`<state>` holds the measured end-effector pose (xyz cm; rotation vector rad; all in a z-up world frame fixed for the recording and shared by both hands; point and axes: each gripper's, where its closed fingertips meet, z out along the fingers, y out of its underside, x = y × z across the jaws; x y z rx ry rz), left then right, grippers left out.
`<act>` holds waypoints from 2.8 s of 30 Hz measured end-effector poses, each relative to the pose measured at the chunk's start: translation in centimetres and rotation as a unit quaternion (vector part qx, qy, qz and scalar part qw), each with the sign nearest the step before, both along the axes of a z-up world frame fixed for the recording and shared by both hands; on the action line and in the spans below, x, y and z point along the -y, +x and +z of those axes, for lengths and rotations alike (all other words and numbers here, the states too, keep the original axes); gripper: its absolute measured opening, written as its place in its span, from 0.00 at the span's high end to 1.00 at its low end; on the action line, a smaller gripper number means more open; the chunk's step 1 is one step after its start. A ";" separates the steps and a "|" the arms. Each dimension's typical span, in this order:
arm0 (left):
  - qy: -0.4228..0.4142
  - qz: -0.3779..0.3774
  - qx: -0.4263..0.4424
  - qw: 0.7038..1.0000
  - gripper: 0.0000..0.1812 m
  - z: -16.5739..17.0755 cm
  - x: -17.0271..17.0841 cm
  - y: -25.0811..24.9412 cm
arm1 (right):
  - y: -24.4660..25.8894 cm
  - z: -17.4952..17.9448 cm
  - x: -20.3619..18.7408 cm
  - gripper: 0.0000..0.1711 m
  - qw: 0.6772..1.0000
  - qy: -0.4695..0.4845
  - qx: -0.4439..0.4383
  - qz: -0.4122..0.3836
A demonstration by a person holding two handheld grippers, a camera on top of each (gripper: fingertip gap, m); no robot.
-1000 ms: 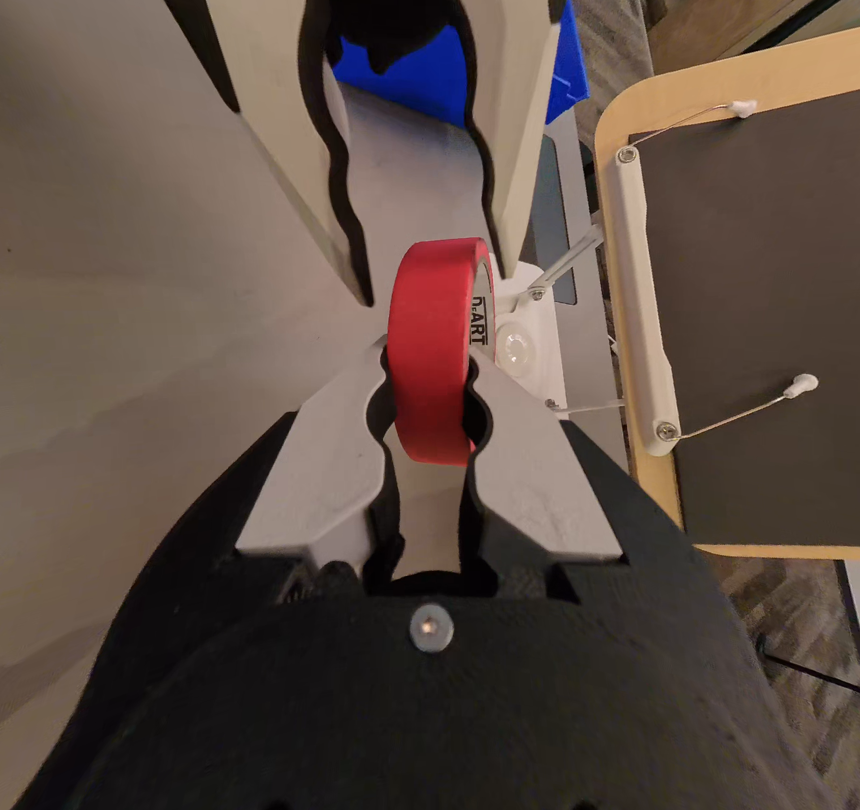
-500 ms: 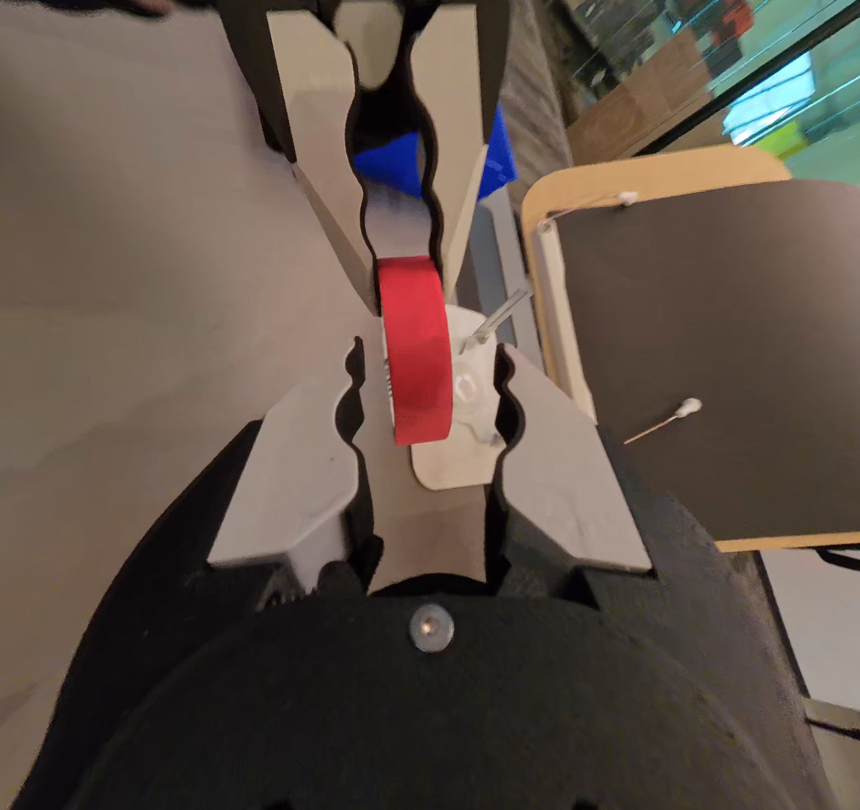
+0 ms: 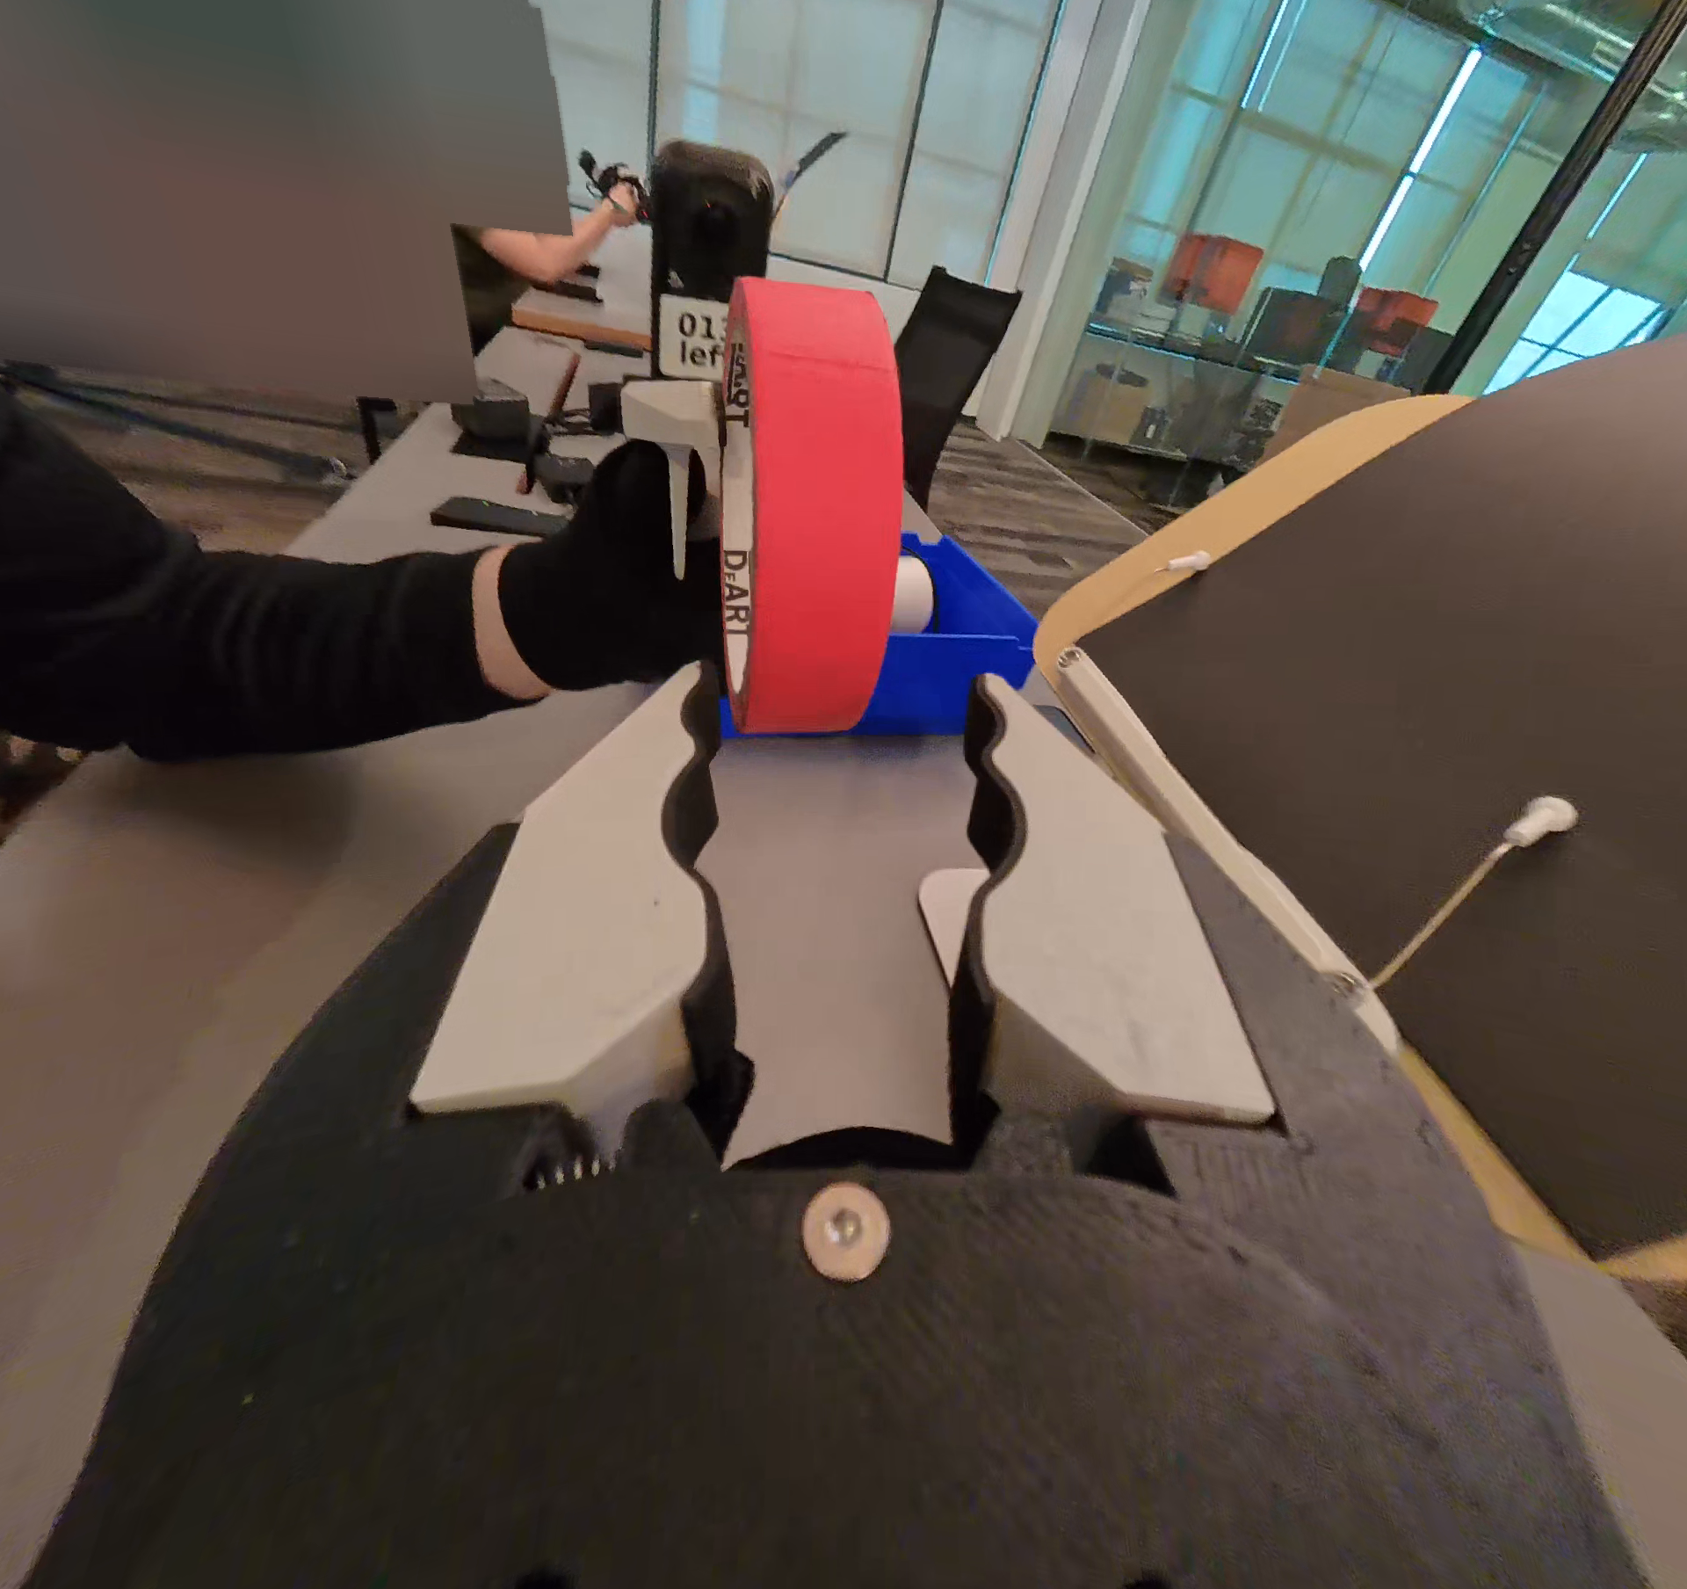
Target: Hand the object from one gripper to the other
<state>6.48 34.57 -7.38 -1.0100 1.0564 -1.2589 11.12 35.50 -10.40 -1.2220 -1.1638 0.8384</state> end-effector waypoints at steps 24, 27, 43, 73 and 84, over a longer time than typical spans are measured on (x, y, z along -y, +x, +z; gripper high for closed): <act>0.141 0.164 -0.094 0.972 0.69 -0.6 -1.4 0.7 | -0.1 -0.7 -1.1 0.85 0.998 -0.047 0.015 -0.029; 0.164 0.175 -0.129 0.962 0.70 -0.4 -0.8 1.0 | -0.1 -1.9 -1.0 0.84 0.995 -0.013 0.084 -0.051; 0.240 0.152 -0.397 0.873 0.81 -8.4 1.0 4.5 | -0.9 -7.0 0.8 0.84 0.921 0.127 0.360 -0.083; 0.058 0.041 -0.008 0.997 0.86 2.0 1.5 0.1 | -0.9 1.0 1.2 0.82 1.000 0.021 0.007 0.004; 0.061 0.089 -0.002 0.994 0.80 1.6 -0.2 0.0 | -0.8 1.3 0.7 0.85 0.999 -0.030 -0.024 0.010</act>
